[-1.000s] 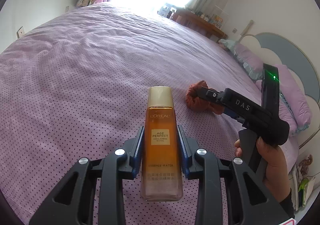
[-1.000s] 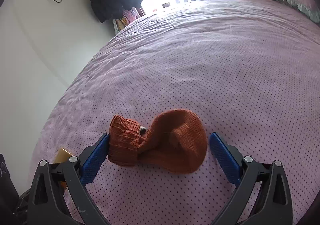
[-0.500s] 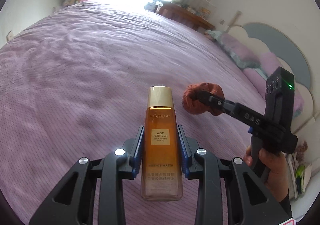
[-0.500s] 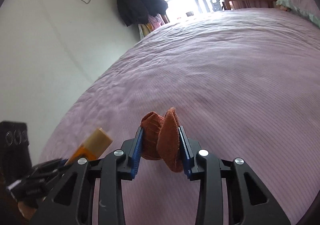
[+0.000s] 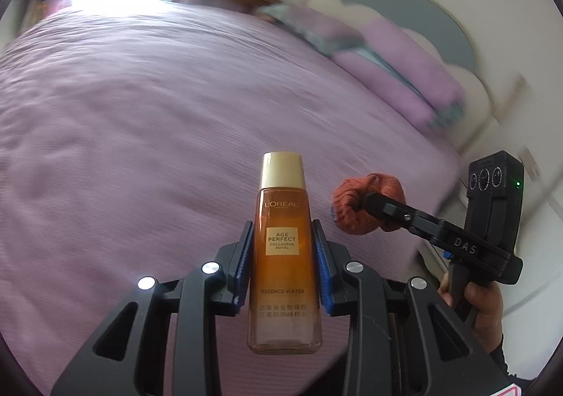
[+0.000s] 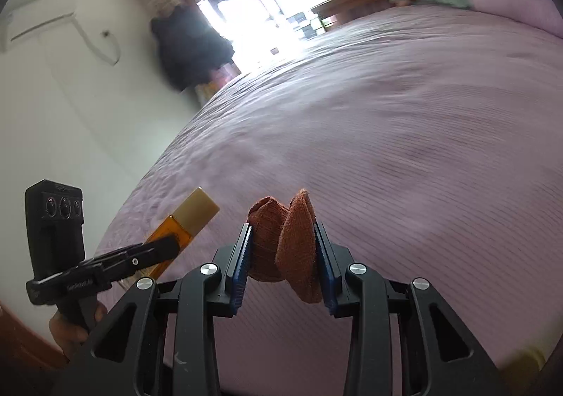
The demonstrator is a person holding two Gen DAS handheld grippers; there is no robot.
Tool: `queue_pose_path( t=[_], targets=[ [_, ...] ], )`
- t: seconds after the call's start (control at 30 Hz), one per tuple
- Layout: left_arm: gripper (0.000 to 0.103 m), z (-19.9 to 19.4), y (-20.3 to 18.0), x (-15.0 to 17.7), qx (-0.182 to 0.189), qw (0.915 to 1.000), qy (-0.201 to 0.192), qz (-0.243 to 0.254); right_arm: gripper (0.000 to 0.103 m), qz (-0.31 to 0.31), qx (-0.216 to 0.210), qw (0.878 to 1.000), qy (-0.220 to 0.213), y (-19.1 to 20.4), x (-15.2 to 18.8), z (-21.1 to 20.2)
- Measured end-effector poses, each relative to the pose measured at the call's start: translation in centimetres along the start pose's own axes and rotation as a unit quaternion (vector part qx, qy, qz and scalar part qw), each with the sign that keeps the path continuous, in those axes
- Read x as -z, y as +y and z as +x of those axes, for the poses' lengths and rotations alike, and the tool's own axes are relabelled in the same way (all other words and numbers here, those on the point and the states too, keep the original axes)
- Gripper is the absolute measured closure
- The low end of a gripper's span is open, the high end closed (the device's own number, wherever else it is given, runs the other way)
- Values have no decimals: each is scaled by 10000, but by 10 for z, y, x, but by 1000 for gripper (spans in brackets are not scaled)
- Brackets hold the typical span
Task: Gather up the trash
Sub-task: 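Carry bottle and brown sock over the yellow bin and open both tools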
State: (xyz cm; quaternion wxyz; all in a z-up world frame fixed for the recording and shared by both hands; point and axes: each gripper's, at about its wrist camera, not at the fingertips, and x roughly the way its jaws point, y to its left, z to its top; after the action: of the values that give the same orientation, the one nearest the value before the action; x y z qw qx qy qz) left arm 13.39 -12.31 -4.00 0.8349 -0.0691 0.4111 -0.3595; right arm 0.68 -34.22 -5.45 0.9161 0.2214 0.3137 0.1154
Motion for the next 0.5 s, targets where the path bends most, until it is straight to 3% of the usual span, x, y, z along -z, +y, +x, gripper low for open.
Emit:
queue_pose_path(
  t=[0.17, 0.3, 0.5],
  targets=[
    [71, 31, -55, 24, 432, 9976, 380, 375, 69, 414, 504, 9972, -366, -40, 39, -72],
    [71, 55, -91, 47, 839, 9923, 773, 490, 68, 900, 1094, 9874, -700, -76, 80, -120],
    [71, 90, -148, 86, 1114, 9806, 1325, 917, 68, 1630, 1467, 9726, -767, -119, 138, -157]
  ],
)
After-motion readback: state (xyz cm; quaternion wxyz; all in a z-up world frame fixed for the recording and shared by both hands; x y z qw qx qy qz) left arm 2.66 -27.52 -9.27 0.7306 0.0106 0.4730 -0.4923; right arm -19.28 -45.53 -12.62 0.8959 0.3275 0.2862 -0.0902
